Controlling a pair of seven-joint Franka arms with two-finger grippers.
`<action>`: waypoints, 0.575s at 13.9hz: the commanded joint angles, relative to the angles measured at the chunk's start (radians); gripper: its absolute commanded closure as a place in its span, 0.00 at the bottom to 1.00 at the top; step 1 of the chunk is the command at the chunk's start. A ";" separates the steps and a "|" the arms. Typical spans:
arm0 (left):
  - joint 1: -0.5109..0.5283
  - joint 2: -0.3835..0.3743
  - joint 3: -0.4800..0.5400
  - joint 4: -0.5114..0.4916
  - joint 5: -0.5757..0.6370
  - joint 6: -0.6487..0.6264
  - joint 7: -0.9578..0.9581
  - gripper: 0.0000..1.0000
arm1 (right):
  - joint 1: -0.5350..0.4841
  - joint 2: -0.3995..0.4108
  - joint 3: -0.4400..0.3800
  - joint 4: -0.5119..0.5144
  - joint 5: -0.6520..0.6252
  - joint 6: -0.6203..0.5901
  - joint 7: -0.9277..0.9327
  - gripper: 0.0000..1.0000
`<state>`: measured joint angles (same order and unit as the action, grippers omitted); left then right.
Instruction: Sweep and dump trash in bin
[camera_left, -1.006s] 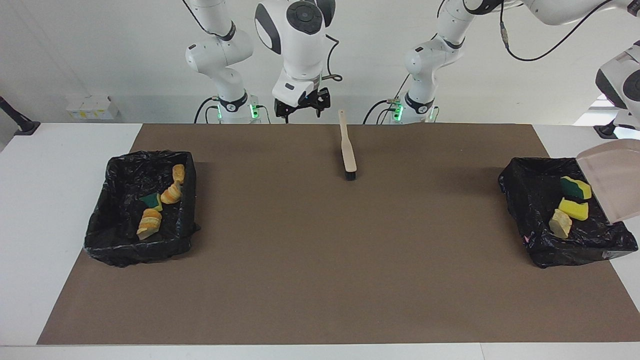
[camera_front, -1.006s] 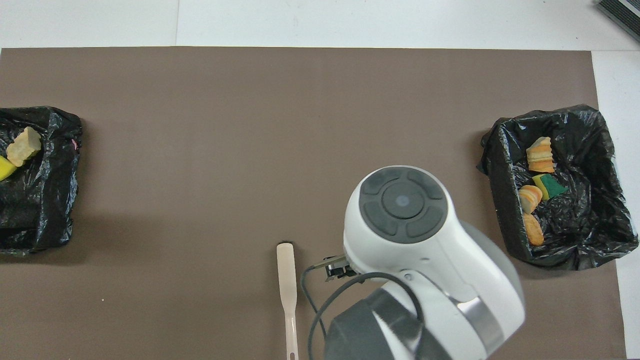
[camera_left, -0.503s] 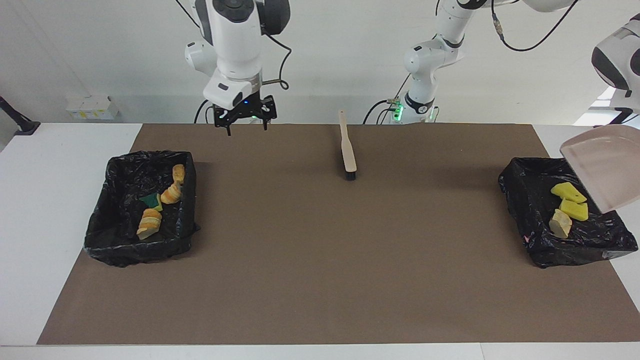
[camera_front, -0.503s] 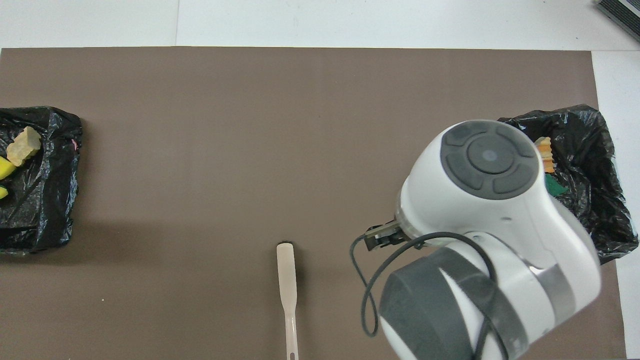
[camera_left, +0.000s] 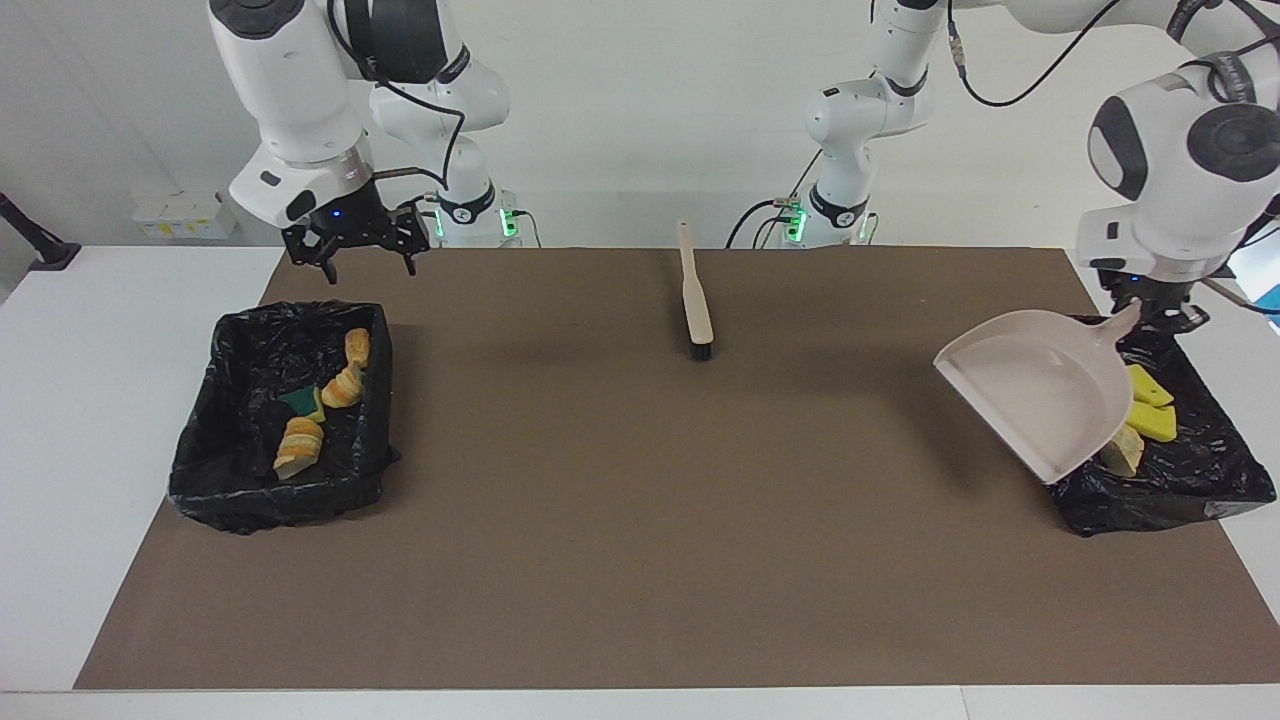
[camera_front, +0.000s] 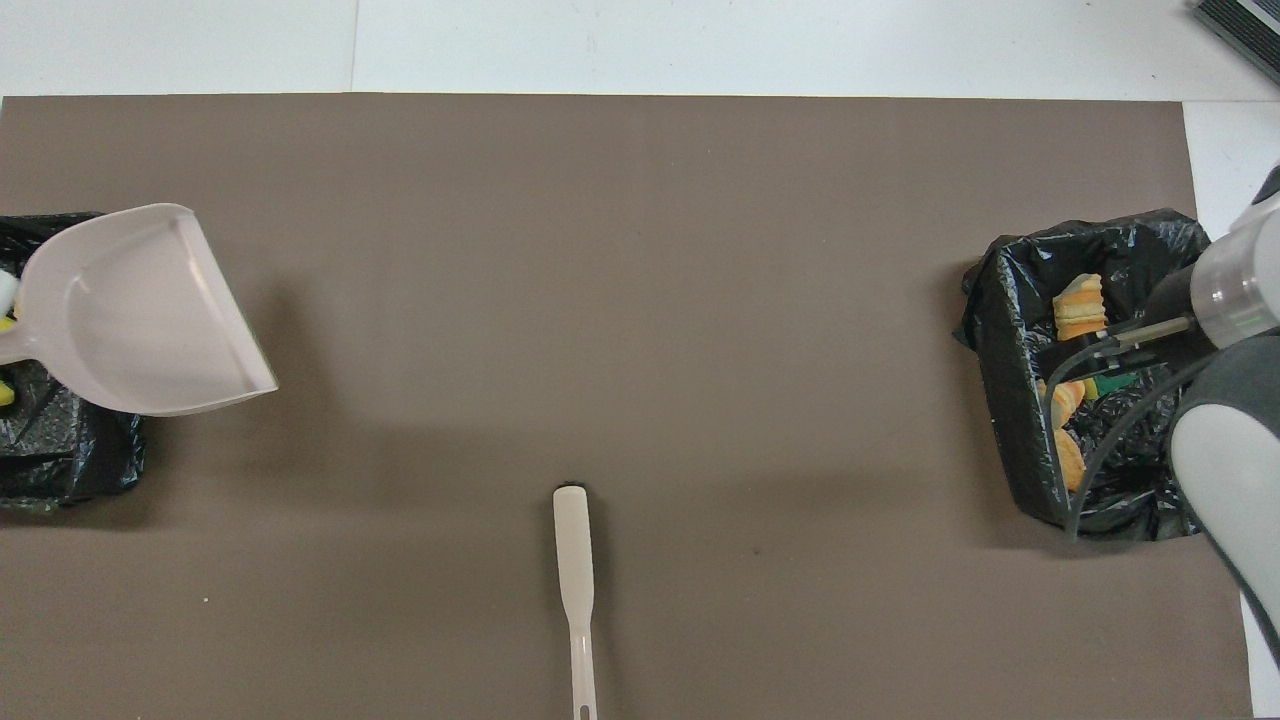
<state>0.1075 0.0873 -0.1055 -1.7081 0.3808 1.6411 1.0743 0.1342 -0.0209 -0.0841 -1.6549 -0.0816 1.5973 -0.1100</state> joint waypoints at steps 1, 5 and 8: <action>-0.099 -0.049 0.018 -0.076 -0.110 -0.006 -0.205 1.00 | -0.076 0.010 0.011 0.012 0.000 0.032 -0.020 0.00; -0.289 0.033 0.020 -0.061 -0.244 0.060 -0.645 1.00 | -0.122 0.003 0.007 0.027 0.065 0.023 -0.013 0.00; -0.414 0.124 0.020 0.004 -0.301 0.144 -1.036 1.00 | -0.110 -0.017 0.014 0.020 0.072 0.029 0.074 0.00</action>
<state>-0.2399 0.1533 -0.1087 -1.7628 0.1167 1.7532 0.2120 0.0242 -0.0237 -0.0836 -1.6346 -0.0287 1.6215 -0.0890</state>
